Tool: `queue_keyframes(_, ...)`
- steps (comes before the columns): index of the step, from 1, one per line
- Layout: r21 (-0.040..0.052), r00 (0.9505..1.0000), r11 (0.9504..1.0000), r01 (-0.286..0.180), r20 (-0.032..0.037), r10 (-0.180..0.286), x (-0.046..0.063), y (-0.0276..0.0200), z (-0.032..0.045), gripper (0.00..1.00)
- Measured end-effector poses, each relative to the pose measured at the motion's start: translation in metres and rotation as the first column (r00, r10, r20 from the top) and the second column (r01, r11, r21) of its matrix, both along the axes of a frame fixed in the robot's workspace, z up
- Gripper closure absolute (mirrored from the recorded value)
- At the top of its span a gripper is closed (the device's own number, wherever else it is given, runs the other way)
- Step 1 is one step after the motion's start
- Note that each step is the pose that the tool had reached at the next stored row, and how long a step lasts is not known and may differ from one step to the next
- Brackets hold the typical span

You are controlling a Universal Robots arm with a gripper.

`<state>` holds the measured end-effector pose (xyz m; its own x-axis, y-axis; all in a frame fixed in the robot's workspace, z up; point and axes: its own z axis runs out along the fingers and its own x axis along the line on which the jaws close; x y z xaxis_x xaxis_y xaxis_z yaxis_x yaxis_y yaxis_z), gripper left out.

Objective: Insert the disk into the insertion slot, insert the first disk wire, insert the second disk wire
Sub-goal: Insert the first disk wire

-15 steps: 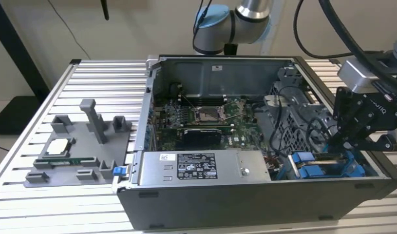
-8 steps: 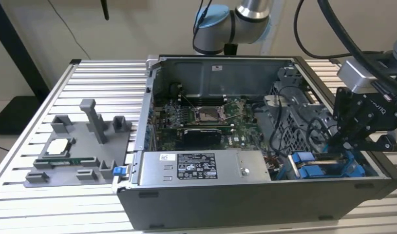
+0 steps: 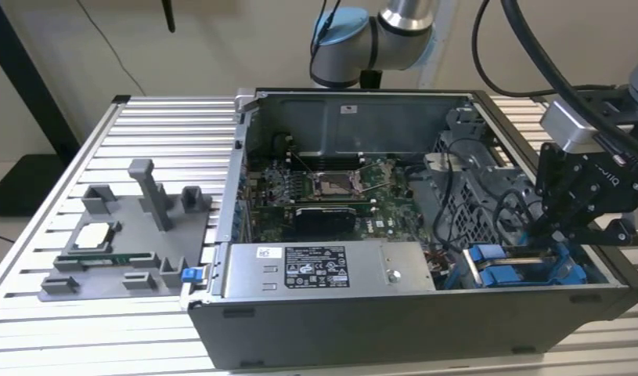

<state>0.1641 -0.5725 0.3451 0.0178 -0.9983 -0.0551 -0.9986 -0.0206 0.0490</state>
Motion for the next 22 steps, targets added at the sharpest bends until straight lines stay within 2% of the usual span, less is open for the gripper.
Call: queue_keyframes(22,0.0001,0.9997,0.9997,0.023,0.0052,-0.023,0.0000,0.0001,-0.0044,1.00)
